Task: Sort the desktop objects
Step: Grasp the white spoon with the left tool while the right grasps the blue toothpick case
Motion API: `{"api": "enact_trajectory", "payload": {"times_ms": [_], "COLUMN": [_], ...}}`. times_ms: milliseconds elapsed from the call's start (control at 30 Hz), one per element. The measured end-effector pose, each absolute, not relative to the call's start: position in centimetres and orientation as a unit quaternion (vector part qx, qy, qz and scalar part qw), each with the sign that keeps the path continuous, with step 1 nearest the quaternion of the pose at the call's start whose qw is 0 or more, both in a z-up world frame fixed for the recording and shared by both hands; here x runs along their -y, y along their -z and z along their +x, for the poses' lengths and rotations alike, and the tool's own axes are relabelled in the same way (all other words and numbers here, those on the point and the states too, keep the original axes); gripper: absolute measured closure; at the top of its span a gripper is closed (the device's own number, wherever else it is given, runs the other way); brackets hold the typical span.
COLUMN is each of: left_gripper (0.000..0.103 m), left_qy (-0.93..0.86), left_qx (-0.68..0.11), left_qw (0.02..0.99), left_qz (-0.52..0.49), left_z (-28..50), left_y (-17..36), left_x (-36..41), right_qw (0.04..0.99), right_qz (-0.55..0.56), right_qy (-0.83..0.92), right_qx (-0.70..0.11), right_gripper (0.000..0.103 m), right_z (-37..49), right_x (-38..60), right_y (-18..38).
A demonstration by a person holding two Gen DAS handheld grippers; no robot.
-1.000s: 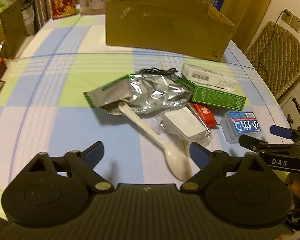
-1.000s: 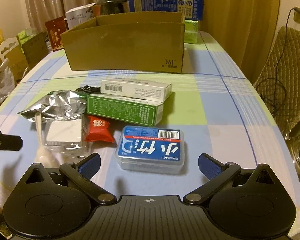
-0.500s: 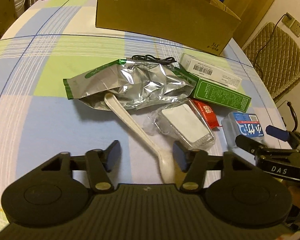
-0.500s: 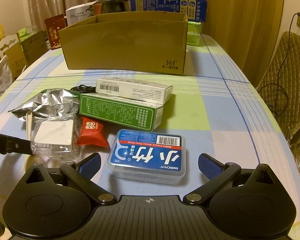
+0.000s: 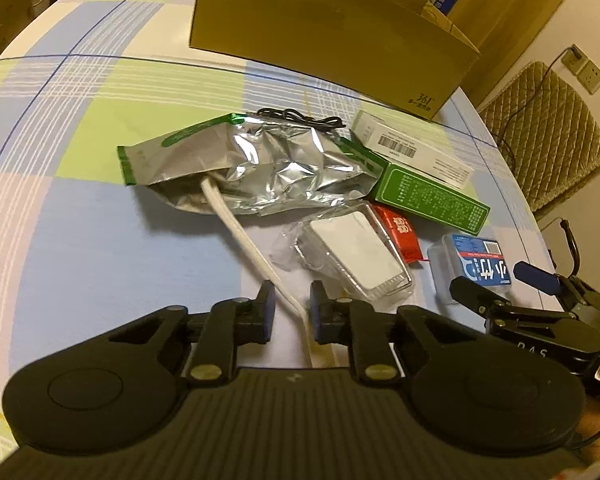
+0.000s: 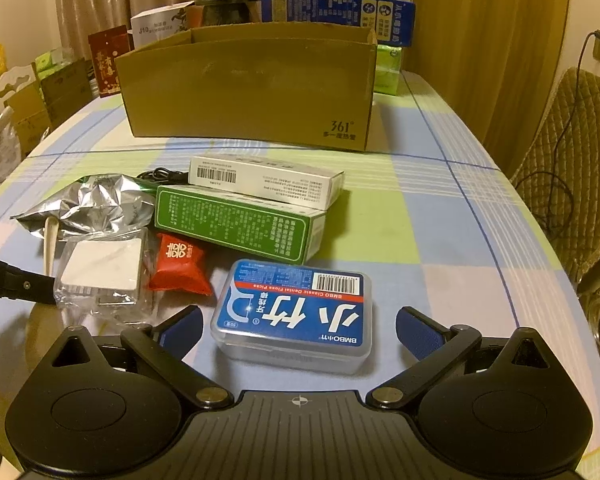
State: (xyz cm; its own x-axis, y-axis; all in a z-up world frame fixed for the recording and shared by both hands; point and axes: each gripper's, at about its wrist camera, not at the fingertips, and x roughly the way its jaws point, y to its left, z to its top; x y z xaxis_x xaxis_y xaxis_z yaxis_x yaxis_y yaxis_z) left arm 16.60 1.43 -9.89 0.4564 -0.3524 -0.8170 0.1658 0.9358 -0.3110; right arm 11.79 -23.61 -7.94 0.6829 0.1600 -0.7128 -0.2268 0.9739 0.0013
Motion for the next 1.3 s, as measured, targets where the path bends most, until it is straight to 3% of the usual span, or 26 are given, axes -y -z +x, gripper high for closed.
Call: {"api": "enact_trajectory", "payload": {"times_ms": [233,300,833,1033,1300], "left_gripper": [0.095,0.102,0.103,0.103,0.103], "left_qy": [0.142,0.143,0.145,0.147,0.142], "left_qx": [-0.497,-0.497,-0.486,-0.483,-0.478], "left_qw": [0.849,0.847,0.854,0.856,0.86], "left_qz": [-0.115,-0.121,-0.113,-0.108,-0.107], "left_z": [16.1,16.0,15.6,15.7,15.5], "left_y": [9.7,9.5,8.3,8.0,7.4], "left_x": [-2.4,-2.4,-2.3,-2.1,-2.5], "right_qw": [0.916,0.916,0.914,0.911,0.914], "right_qz": [-0.048,-0.049,-0.044,-0.033,-0.032], "right_qy": [-0.106,-0.106,-0.102,-0.097,-0.086], "right_qx": [-0.384,-0.385,-0.391,-0.4,-0.395], "right_gripper": [0.002,0.002,0.004,0.018,0.019], "right_z": [11.7,11.7,12.1,12.6,12.0], "right_x": [23.3,23.2,23.0,23.0,23.3], "right_y": [8.0,8.0,8.4,8.8,7.9]}}
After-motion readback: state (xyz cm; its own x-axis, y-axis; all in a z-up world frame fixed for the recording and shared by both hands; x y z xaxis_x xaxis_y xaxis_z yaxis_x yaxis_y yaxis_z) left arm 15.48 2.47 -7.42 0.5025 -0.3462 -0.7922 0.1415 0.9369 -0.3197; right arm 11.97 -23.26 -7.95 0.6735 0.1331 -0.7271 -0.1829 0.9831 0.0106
